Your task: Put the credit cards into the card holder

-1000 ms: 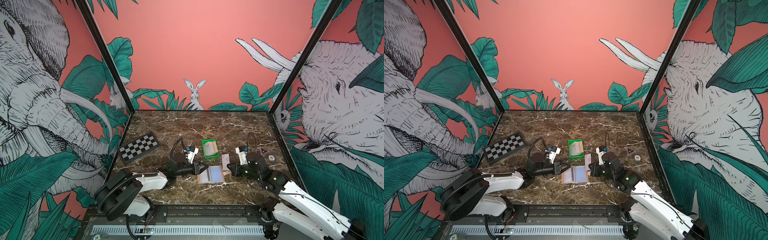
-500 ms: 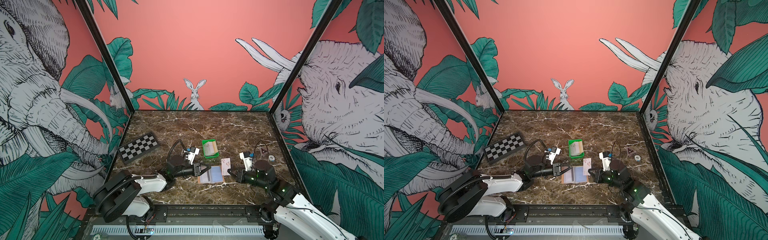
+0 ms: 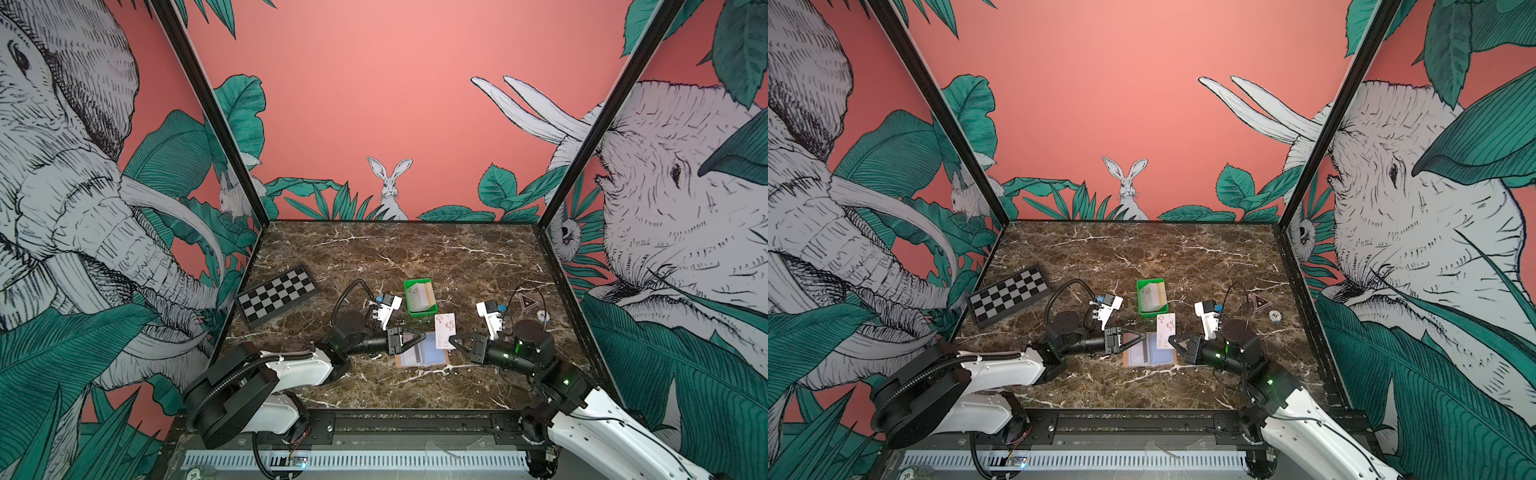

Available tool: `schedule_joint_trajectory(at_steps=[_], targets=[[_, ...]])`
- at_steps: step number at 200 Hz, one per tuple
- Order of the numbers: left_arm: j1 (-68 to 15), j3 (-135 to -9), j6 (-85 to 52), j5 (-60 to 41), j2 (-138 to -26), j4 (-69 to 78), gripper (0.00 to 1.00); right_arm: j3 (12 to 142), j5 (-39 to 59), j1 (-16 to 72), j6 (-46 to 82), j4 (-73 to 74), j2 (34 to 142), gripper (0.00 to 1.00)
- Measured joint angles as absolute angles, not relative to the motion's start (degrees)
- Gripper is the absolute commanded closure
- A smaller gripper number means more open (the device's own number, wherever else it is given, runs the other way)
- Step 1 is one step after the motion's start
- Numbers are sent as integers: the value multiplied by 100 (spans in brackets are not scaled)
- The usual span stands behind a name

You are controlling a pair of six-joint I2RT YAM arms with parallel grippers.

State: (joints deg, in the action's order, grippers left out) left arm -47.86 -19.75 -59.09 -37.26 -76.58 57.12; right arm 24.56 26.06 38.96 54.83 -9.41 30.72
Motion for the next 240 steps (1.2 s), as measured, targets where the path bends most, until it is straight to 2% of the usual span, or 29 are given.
schedule_joint_trajectory(at_steps=[115,168,240], targets=[[-4838,-2021,-6396,-3983,-8178,6549,73,2154,3148,3896,5946,67,3317,100],[-4882,-2095,-6499,-4047,-8206,6764,80,2073,3236,3896,6005,333,3476,100],[-4882,-2132,-6604,-4062,-8243,6790,96,2069,3168,3896,5955,292,3533,100]])
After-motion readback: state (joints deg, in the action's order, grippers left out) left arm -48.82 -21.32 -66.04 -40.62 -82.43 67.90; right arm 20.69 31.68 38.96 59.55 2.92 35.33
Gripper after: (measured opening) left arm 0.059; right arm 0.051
